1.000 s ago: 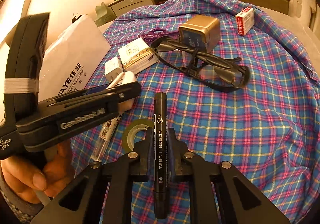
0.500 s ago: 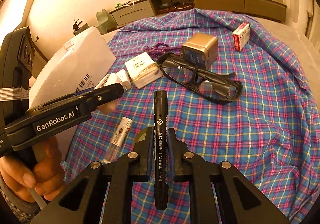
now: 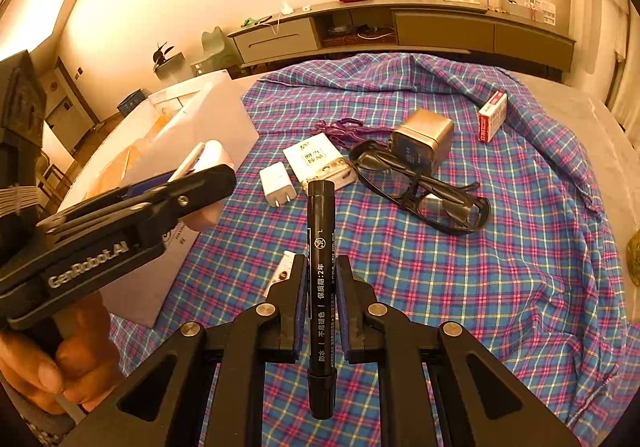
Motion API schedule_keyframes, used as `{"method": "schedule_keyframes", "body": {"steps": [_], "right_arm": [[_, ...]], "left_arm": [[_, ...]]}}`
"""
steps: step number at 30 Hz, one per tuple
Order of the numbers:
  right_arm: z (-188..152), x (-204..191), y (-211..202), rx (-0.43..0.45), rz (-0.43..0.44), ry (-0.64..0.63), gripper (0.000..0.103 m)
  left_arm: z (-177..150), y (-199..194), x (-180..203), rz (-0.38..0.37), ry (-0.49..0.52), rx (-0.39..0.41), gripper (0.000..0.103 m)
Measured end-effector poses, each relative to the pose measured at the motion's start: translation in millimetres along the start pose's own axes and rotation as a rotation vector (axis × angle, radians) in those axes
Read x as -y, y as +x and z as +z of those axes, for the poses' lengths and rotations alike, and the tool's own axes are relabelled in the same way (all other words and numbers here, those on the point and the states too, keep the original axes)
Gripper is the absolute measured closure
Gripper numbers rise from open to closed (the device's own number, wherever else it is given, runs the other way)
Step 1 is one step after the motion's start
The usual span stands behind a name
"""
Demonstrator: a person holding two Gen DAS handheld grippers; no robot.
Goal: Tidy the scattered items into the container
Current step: 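Lift the stapler and marker and carry both toward the white foam box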
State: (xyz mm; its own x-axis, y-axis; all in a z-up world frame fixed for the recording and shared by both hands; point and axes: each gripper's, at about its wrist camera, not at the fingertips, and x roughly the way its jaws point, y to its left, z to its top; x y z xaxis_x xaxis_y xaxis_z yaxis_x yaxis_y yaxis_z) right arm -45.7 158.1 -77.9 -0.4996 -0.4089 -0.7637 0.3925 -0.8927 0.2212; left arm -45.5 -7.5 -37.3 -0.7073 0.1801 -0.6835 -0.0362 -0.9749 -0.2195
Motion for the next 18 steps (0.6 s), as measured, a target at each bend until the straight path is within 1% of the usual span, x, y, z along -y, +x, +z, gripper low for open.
{"method": "schedule_keyframes", "body": {"steps": [13, 16, 18], "right_arm": [[7, -35, -13, 0.028, 0.000, -0.045, 0.088], [7, -43, -13, 0.030, 0.001, -0.054, 0.088], [8, -49, -13, 0.032, 0.003, -0.061, 0.088]], "left_arm": [[7, -49, -11, 0.003, -0.004, 0.090, 0.058], [8, -59, -17, 0.023, -0.005, 0.108, 0.058], [9, -65, -20, 0.052, -0.003, 0.121, 0.058]]}}
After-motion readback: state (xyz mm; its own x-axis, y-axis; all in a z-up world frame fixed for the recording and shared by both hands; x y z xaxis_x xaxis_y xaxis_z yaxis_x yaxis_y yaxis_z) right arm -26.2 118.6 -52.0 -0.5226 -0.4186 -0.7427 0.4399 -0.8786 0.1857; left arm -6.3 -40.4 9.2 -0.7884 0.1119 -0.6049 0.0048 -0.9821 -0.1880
